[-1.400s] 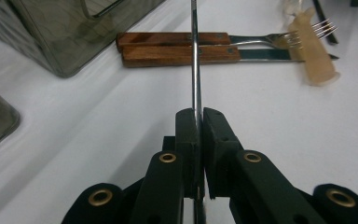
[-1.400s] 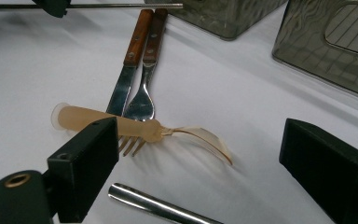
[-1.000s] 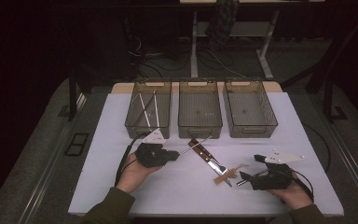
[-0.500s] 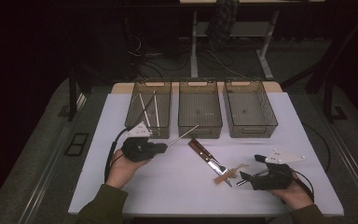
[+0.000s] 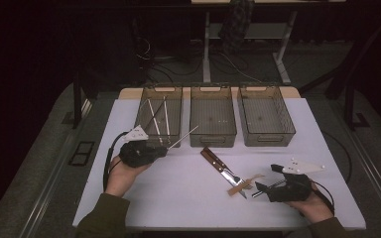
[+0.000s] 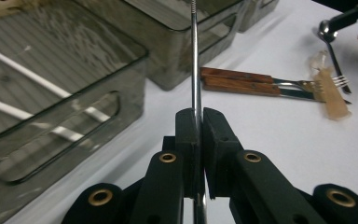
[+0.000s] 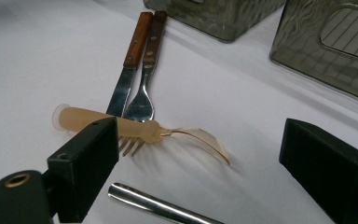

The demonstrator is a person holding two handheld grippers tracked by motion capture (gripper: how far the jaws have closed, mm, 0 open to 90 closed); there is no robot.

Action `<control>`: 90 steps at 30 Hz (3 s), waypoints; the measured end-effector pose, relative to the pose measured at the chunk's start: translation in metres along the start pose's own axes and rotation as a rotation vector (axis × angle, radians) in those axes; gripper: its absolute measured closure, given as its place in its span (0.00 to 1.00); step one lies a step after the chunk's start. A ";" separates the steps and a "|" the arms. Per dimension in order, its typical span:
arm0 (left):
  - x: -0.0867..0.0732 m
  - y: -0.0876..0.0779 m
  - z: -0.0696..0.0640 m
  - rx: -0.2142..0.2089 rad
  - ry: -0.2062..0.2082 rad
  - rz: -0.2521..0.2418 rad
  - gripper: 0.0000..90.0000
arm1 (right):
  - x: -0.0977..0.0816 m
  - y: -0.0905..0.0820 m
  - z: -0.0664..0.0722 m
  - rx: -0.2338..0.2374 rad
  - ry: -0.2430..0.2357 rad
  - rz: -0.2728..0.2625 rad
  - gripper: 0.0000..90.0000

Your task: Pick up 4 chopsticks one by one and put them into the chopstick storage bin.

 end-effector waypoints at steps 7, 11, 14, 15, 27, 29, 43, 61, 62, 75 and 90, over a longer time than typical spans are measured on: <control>0.005 -0.002 0.016 0.029 -0.020 -0.019 0.94 | 0.000 0.001 0.000 0.004 0.000 0.004 0.13; 0.012 0.001 0.026 0.037 -0.025 -0.014 0.94 | 0.000 0.002 -0.001 0.004 0.003 0.005 0.12; 0.020 0.003 0.034 0.049 -0.025 -0.011 0.94 | -0.001 0.003 0.000 0.002 0.003 0.008 0.12; 0.024 0.004 0.036 0.053 -0.025 -0.011 0.94 | 0.000 0.003 0.000 0.003 0.003 0.005 0.13; 0.069 0.015 0.062 0.111 -0.010 0.021 0.94 | 0.000 0.002 0.000 0.007 0.008 0.001 0.13; 0.073 0.020 0.067 0.121 -0.012 0.030 0.94 | 0.000 0.002 0.000 0.006 0.013 -0.001 0.13; 0.060 0.042 0.118 0.226 -0.147 0.053 0.94 | 0.000 0.001 0.000 0.011 0.011 -0.006 0.13; 0.048 0.065 0.127 0.291 -0.205 0.183 0.93 | 0.000 0.001 -0.001 0.008 0.010 -0.006 0.12; 0.047 0.066 0.127 0.293 -0.210 0.189 0.93 | 0.000 0.001 0.000 0.009 0.009 -0.008 0.13; 0.048 0.068 0.126 0.275 -0.197 0.205 0.87 | 0.000 0.000 0.000 0.009 0.006 -0.007 0.13; 0.058 0.052 0.102 0.139 -0.099 0.068 0.58 | -0.001 0.003 -0.001 0.007 0.011 0.002 0.13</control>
Point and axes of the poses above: each handheld gripper's, and its own axes: y roughly forward along the jaws, x roughly out of its top, z roughly to its left, the point moved 3 cm from there along y, roughly forward along the jaws, and after that the axes turned 10 degrees about y, right-handed, at the moved point
